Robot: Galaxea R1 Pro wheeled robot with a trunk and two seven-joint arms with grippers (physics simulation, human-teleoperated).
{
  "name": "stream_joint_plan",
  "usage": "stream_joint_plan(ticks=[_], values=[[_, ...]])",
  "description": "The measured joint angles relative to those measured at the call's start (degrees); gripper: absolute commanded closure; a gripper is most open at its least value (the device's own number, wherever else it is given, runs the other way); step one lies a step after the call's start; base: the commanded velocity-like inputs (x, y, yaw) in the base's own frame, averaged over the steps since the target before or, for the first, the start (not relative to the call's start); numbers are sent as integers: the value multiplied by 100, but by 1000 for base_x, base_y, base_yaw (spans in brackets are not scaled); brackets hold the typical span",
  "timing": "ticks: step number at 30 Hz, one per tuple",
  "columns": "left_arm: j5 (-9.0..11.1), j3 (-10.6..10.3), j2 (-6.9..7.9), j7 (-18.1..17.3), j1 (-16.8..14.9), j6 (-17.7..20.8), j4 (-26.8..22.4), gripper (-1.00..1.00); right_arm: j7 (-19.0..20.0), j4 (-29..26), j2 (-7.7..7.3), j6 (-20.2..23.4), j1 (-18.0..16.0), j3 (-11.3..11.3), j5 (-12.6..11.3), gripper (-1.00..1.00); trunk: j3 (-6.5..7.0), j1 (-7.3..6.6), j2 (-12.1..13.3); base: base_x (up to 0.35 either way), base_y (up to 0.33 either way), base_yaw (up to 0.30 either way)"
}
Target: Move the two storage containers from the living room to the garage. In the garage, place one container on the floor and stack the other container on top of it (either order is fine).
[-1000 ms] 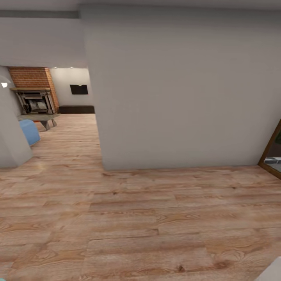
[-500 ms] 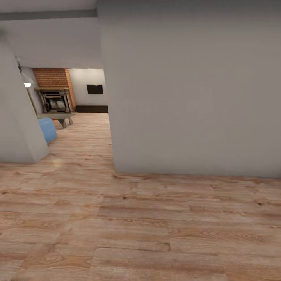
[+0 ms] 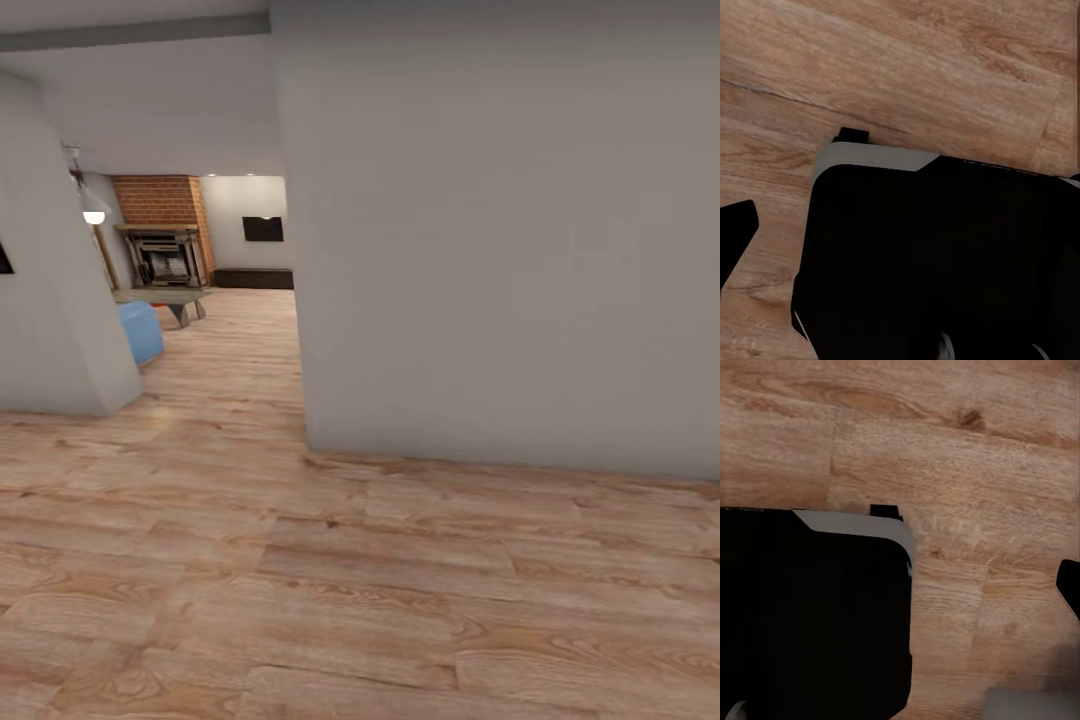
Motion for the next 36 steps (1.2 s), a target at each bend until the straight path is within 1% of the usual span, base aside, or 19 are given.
stream_joint_plan(ticks=[5,23,36], values=[[0,0,0,1,1,-7,-1,-100,0,0,0,-5,0,0,-8,-100,0,0,0,323,0,107],[1,0,0,1,1,-8,-2,-100,0,0,1,-7,-1,1,-17,-100,0,0,0,323,0,258],[0,0,0,1,0,-9,0,-100,0,0,0,-2,0,0,0,-100,0,0,0,323,0,25]])
